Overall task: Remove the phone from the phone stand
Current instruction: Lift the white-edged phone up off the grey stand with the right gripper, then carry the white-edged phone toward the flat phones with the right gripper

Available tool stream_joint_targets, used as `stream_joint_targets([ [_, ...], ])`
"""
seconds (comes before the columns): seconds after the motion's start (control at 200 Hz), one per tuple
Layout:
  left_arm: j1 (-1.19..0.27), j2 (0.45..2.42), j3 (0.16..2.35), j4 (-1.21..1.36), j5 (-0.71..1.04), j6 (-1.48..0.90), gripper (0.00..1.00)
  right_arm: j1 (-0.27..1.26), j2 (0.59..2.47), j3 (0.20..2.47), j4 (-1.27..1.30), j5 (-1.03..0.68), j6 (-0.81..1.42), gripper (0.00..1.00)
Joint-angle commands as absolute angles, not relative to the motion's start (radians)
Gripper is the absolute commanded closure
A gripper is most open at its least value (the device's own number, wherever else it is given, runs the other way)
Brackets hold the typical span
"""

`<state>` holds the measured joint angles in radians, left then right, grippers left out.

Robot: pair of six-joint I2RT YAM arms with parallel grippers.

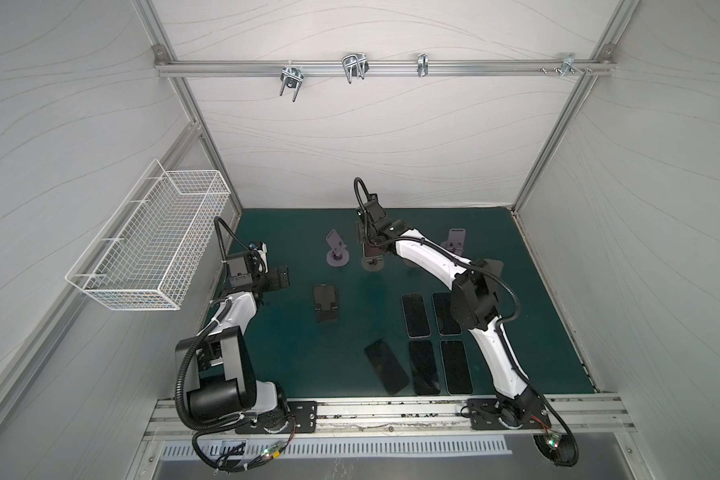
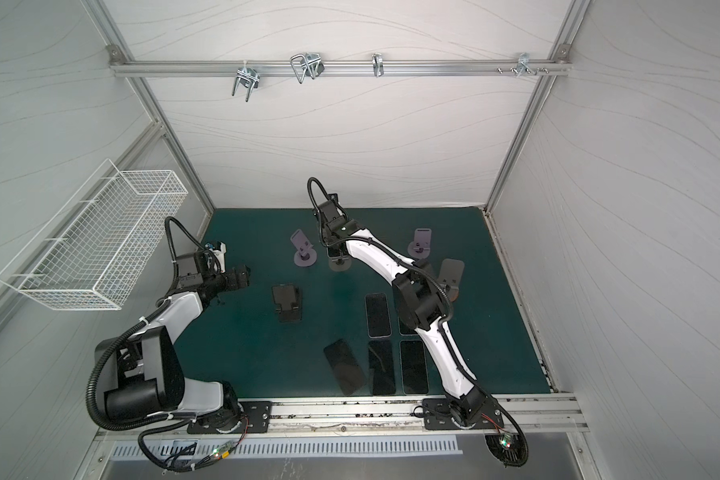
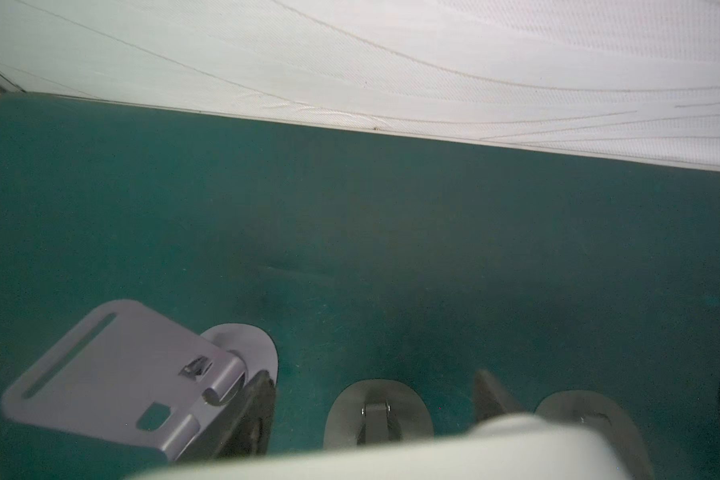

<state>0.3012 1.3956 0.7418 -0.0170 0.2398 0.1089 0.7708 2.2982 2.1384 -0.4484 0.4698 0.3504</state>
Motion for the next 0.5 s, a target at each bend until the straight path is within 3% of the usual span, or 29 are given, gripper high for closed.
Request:
stream_joint_targets([
  [0.0, 0.310, 1.385, 0.755, 0.017, 0.230, 0.111, 0.00, 0.801, 2.172, 2.134, -0.435, 0.474, 0.318, 0.31],
  [0.495, 0.309, 1.390, 0.760, 0.015, 0.224, 0.109, 0.00, 0.938, 1.945, 1.897, -0.516, 0.442, 0.319, 0.31],
])
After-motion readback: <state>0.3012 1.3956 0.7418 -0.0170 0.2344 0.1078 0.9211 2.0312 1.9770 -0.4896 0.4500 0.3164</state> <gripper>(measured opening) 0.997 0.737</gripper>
